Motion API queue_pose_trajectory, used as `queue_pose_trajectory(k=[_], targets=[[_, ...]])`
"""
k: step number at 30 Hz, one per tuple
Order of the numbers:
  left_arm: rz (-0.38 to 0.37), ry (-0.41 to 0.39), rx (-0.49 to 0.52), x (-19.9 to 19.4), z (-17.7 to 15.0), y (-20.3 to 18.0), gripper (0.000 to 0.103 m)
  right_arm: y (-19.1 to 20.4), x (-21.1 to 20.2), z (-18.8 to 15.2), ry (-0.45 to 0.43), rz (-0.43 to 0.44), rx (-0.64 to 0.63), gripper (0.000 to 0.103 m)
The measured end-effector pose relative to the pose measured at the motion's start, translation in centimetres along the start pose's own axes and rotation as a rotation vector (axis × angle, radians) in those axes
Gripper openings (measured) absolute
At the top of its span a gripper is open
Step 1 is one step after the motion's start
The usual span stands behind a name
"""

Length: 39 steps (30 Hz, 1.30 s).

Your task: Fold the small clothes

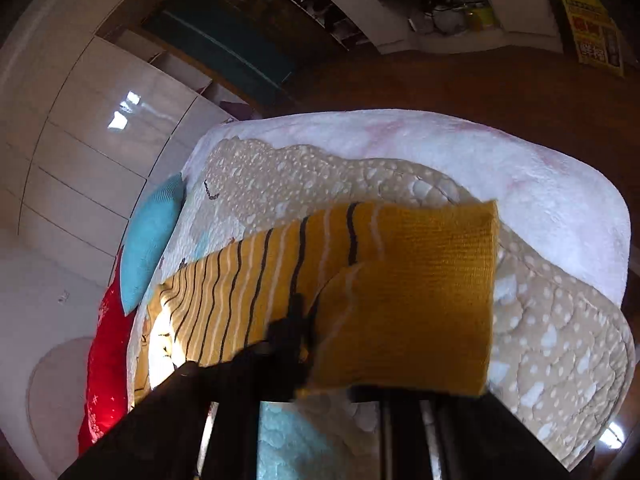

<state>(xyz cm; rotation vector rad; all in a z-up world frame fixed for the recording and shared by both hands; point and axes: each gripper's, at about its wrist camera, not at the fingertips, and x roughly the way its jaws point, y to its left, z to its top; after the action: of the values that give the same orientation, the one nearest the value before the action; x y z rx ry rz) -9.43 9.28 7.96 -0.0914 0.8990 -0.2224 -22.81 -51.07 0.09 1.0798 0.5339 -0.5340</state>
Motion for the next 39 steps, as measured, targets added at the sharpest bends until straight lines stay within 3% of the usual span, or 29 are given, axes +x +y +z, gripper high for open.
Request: queue_pose_trajectory(k=[4,7,10,13,18,23,28,31,33,35,37,38,39], targets=[[0.005,-0.016,-0.02,-0.1,0.9,0.5,0.053,0.1,-2.4,3.9,-0.126,-0.037,-0.006,0.005],[0.009,-0.036,-0.04,0.0,1.7,1.3,0.053,2.5,-3.3,5.8,-0.181,-0.09,-0.083,0.005],[-0.001,-0.054,-0.073,0.1,2.0,2.2,0.053,7.4,-3.3,6.3,-0.197,-0.126,-0.226,0.005],[-0.014,-0.068,-0.095,0.1,2.0,3.1,0.053,14.7,-1.1,4.7,-0.143,-0.056,-0.373,0.005],[-0.012,-0.09,-0.113,-0.4,1.0,5.1,0.053,28.3,5.1,-3.2,0.023,0.095,-0.623,0.005],[0.018,-0.108,-0.143,-0.9,-0.3,8.3,0.053,38.0,12.6,-15.7,0.23,0.195,-0.84,0.005],[0.03,-0.109,-0.206,-0.9,-1.8,12.0,0.053,41.6,18.8,-27.5,0.344,0.127,-1.112,0.005],[0.026,-0.105,-0.248,-0.8,-2.4,13.7,0.053,42.1,21.3,-31.9,0.392,0.086,-1.218,0.006],[0.017,-0.106,-0.272,-0.8,-2.7,14.5,0.053,42.6,22.2,-34.3,0.377,0.036,-1.306,0.011],[0.007,-0.112,-0.29,-0.9,-2.8,15.2,0.053,43.2,22.5,-36.5,0.337,-0.005,-1.401,0.02],[0.004,-0.118,-0.303,-1.1,-3.0,15.4,0.053,43.9,22.4,-38.3,0.289,-0.027,-1.485,0.022],[0.0,-0.122,-0.309,-1.2,-3.1,15.5,0.054,44.4,22.2,-39.1,0.271,-0.021,-1.521,0.029],[-0.006,-0.126,-0.315,-1.3,-3.1,15.6,0.054,44.8,22.0,-39.8,0.272,-0.004,-1.551,0.045]])
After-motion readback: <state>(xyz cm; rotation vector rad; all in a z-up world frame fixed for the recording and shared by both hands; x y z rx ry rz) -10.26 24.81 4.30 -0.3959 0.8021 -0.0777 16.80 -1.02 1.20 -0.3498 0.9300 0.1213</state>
